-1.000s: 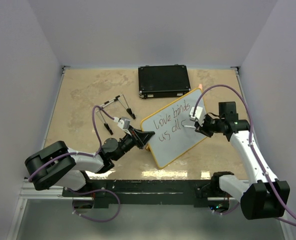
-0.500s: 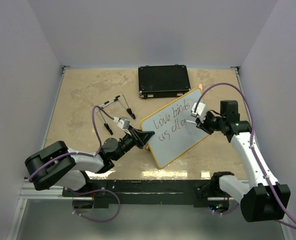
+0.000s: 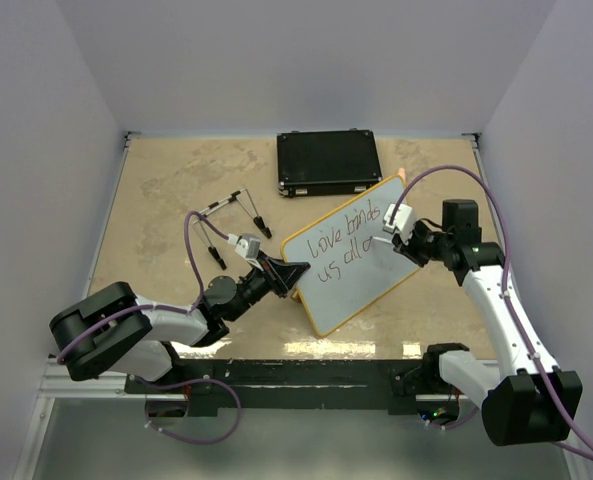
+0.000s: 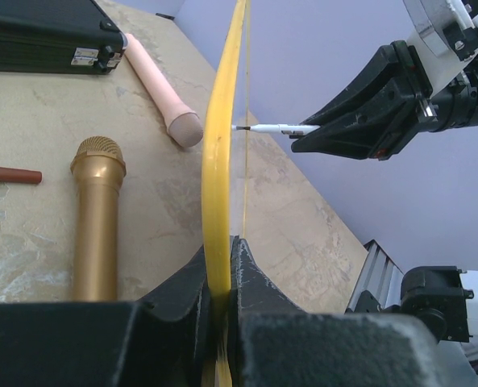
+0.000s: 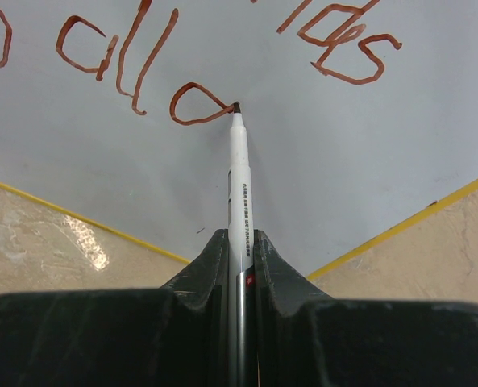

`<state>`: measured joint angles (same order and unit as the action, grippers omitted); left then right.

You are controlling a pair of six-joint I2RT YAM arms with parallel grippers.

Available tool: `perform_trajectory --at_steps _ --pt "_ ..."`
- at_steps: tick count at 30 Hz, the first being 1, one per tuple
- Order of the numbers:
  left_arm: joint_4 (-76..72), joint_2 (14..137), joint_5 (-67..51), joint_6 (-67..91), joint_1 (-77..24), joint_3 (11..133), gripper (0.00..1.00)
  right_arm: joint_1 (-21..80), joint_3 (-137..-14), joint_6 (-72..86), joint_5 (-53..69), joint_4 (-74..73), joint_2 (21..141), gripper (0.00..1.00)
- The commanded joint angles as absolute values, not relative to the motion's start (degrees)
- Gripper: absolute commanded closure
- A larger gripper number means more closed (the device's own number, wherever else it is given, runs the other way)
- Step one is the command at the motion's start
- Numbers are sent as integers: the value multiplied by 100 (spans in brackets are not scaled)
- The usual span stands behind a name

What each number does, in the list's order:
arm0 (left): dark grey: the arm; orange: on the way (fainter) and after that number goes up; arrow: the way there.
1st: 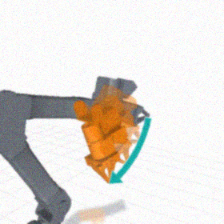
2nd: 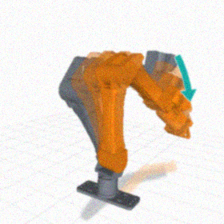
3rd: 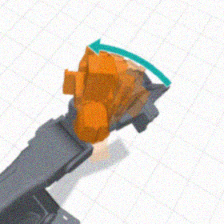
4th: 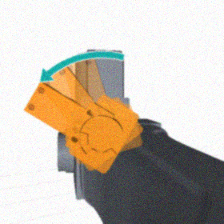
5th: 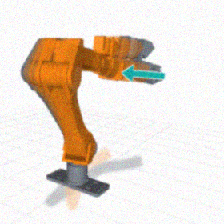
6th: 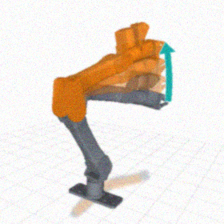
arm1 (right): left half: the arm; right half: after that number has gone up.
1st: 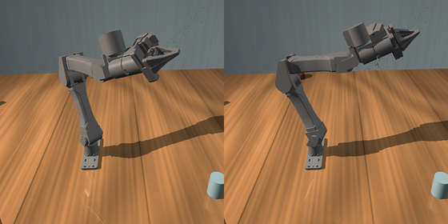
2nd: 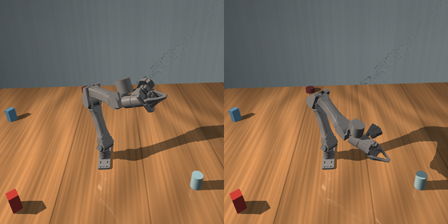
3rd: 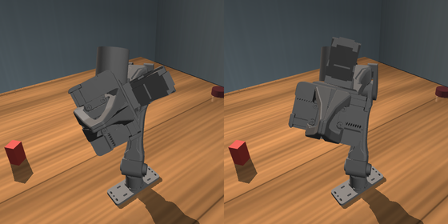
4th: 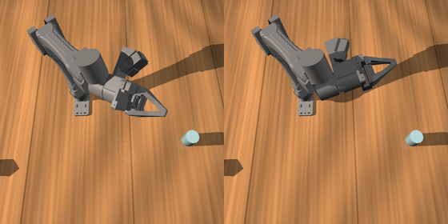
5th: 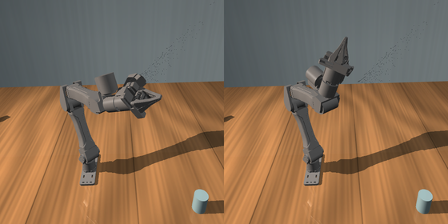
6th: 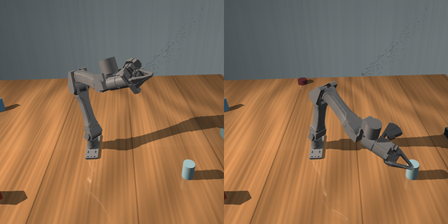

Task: Write a sentence on the whiteboard

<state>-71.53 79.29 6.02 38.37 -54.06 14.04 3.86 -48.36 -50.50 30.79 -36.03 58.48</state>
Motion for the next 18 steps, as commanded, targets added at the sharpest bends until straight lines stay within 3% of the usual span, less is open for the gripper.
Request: perform_trajectory --at_steps 1,18 --pt "-6847 7989 290 3296 -5467 1468 100 404 -4905 -5308 2866 -3753 5871 100" --pt "-6864 7998 290 3305 -5467 1450 100 396 -4807 -5274 2469 -3779 5915 100"
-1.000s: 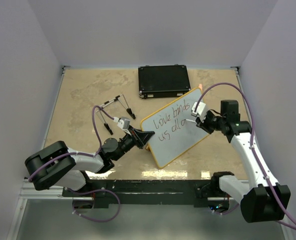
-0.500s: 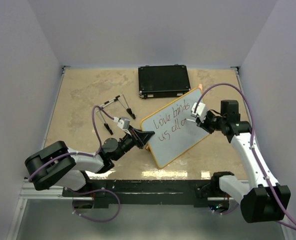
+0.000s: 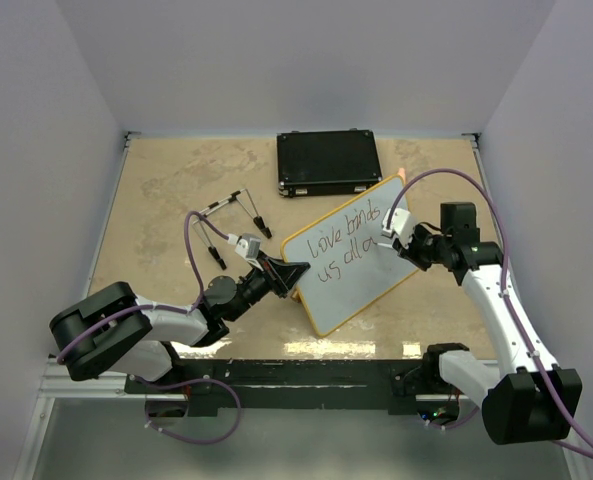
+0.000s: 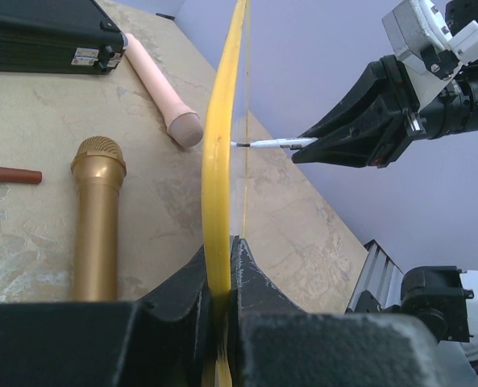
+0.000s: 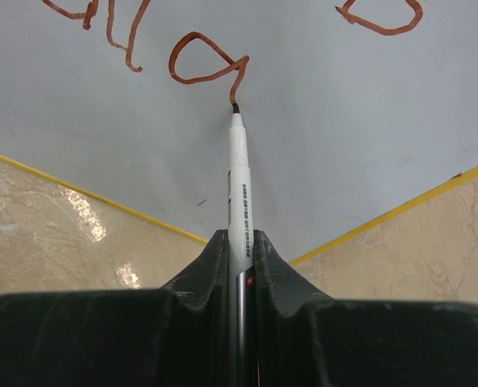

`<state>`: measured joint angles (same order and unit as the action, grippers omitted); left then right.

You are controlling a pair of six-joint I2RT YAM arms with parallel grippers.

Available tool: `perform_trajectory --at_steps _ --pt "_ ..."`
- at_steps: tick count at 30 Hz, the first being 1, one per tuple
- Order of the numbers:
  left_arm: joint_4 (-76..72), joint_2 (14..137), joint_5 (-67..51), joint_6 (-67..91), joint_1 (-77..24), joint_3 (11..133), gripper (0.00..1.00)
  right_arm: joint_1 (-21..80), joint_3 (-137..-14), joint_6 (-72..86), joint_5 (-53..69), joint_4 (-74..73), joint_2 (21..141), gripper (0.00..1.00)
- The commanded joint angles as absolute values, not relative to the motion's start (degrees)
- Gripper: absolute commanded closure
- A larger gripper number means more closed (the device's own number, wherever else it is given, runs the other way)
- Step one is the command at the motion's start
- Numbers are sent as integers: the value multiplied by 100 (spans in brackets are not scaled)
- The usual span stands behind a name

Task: Write a sentence on the whiteboard

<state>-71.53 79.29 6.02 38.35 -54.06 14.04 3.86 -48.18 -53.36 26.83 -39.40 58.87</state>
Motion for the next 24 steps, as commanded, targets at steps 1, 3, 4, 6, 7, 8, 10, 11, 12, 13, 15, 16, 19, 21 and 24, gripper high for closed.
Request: perform_trajectory --at_steps 1,3,4,6,7,8,10,11,12,13,15,16,19,21,24 --pt "-6864 7998 290 3305 -5467 1441 100 396 -4842 -5265 2505 -3788 5863 100" --pt "-6864 7998 290 3305 -5467 1441 100 396 -4930 -5203 2636 -3806 5792 100" --pt "-6864 7998 290 3305 -5467 1433 100 396 -5035 -5177 2741 -3823 5748 100" --pt "-6873 7989 299 3305 -5467 1424 100 387 -5228 -5133 2856 -3893 5643 100" --pt "-6873 7989 290 3305 -5467 1424 100 387 -5282 -5124 2961 -3911 5616 100" --pt "-6882 7981 290 3305 -5467 1415 100 387 -5326 -5098 2988 -3920 5573 100" --pt "-6882 7989 290 3305 -5467 1415 100 387 -5414 -5045 3032 -3876 5537 100" --pt "-6899 7989 290 3305 -5467 1406 100 395 -5423 -4993 3041 -3850 5546 100" --pt "-6899 7989 290 3305 -5467 1406 100 396 -5423 -4966 3041 -3763 5546 100" --pt "-6908 7989 290 3305 -5467 1406 100 387 -5432 -4931 3041 -3718 5572 100" --pt "-6908 7989 281 3305 -5467 1406 100 396 -5440 -4869 3041 -3613 5616 100" --pt "-6908 7989 281 3305 -5467 1398 100 396 -5440 -4843 3050 -3578 5634 100" --pt "-6926 7998 273 3296 -5467 1397 100 396 -5440 -4773 3041 -3437 5748 100" --pt "-6934 7989 273 3296 -5467 1397 100 396 -5449 -4755 3050 -3419 5818 100" --pt "-6935 7998 264 3296 -5467 1397 100 396 -5397 -4737 3032 -3349 5888 100"
